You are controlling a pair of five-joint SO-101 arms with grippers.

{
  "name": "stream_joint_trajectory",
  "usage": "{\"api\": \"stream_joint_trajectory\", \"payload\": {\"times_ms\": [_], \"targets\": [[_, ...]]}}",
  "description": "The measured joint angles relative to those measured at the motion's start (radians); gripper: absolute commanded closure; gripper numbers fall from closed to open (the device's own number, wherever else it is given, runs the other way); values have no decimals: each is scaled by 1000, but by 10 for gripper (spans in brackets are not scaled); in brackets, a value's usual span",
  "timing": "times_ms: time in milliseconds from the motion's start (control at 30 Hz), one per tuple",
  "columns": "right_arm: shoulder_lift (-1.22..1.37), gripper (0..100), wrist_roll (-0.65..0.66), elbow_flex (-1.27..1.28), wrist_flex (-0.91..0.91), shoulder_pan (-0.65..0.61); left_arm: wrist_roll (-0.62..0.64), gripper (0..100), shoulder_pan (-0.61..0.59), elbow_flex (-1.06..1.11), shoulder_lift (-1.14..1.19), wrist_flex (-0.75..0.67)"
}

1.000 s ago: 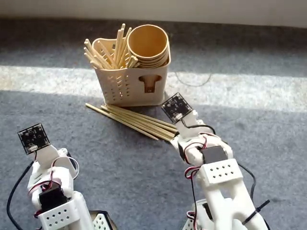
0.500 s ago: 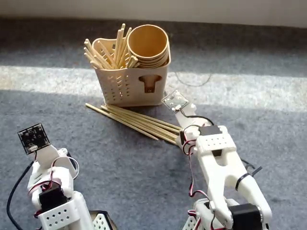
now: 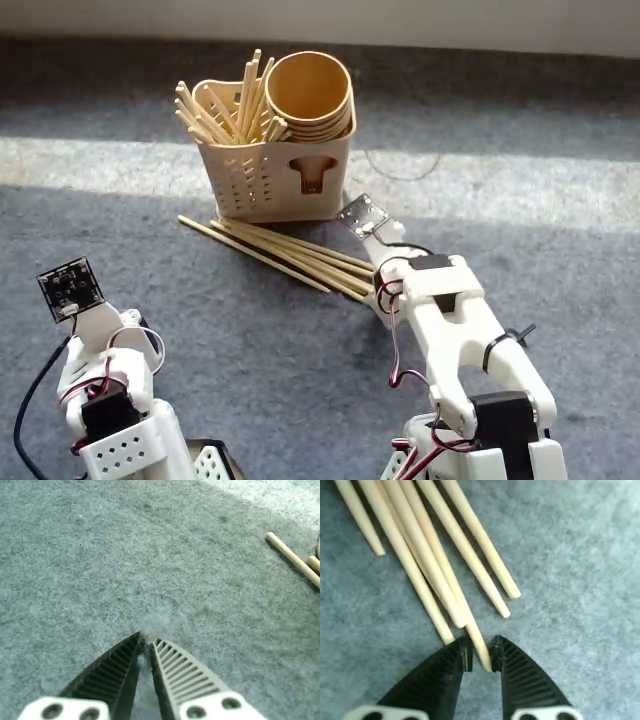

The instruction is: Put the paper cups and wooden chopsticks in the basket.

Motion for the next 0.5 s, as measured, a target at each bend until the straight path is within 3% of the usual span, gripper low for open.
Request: {"api": "stream_joint_trajectory", "payload": {"times_ms": [200,500], "targets": [[-80,992,58,2,126,-8,0,993,0,0,0,0],[-468,992,66,3,382,-8,0,993,0,0,0,0]]}}
